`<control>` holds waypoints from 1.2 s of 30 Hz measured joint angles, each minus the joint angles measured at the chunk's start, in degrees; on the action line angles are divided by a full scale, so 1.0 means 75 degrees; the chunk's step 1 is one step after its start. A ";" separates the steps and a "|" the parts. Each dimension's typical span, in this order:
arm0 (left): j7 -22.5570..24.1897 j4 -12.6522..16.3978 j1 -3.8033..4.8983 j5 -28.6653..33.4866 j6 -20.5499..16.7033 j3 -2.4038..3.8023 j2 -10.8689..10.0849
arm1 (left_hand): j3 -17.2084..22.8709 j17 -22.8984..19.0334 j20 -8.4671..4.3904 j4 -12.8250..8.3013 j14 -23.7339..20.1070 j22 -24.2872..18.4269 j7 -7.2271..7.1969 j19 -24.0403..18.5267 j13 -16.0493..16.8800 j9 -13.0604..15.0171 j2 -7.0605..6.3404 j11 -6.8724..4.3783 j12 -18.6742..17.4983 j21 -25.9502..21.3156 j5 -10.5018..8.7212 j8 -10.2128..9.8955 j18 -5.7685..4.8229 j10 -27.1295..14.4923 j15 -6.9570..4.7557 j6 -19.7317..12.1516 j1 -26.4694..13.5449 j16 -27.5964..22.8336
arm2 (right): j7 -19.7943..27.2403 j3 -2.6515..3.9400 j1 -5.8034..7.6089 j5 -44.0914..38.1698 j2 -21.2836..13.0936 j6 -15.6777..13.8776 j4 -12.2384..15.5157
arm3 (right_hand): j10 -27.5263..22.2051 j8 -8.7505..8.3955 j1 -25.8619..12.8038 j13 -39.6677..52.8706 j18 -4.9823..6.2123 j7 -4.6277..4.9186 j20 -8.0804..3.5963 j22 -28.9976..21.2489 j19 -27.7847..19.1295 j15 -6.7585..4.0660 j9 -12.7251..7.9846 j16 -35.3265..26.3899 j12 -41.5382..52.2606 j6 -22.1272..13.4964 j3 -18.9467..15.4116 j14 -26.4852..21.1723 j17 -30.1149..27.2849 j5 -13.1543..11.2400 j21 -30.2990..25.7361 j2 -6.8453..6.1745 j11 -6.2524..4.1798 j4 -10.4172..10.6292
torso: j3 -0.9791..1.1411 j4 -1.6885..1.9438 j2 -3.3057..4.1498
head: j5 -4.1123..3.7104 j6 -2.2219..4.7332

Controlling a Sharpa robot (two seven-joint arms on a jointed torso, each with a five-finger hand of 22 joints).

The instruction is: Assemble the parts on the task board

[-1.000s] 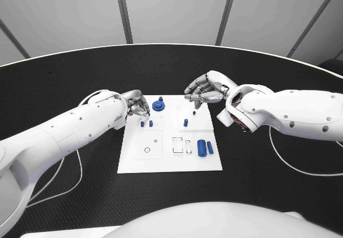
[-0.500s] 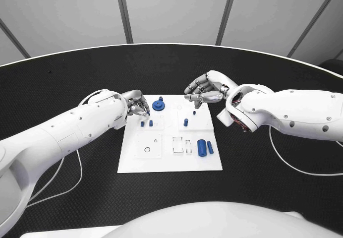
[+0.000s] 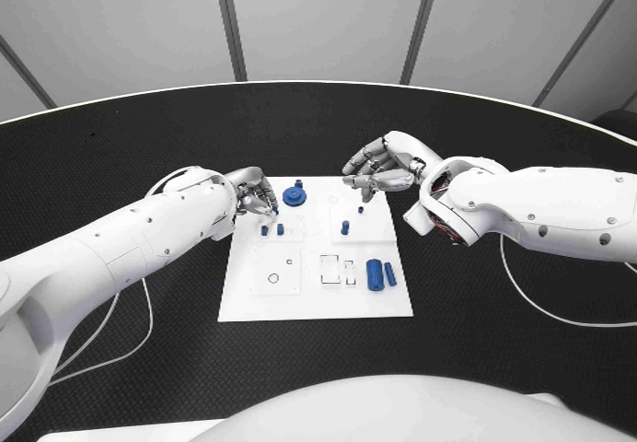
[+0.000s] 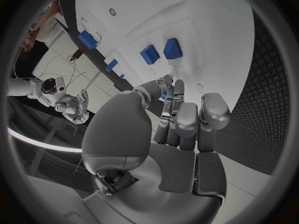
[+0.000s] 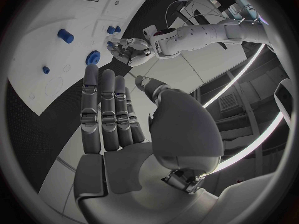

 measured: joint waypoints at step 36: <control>-0.0034 0.0024 0.0001 0.0003 0.0066 0.0000 -0.0018 | 0.0000 -0.0024 0.0000 0.0000 0.0000 0.0001 0.0000 0.0000 0.0013 0.0004 0.0000 0.0027 0.0000 0.0000 0.0000 0.0000 0.0000 0.0027 0.0000 0.0000 0.0000 0.0000 | -0.0003 -0.0001 0.0000 0.0000 0.0002 0.0010 0.0005 | 0.0000 0.0000 0.0000 -0.0002 0.0000 0.0000 0.0000 0.0002 0.0000 0.0000 0.0000 0.0000 0.0000 0.0000 0.0000 0.0000 -0.0002 0.0000 0.0000 0.0000 0.0000 0.0000 | -0.0001 0.0002 0.0004 | 0.0008 -0.0005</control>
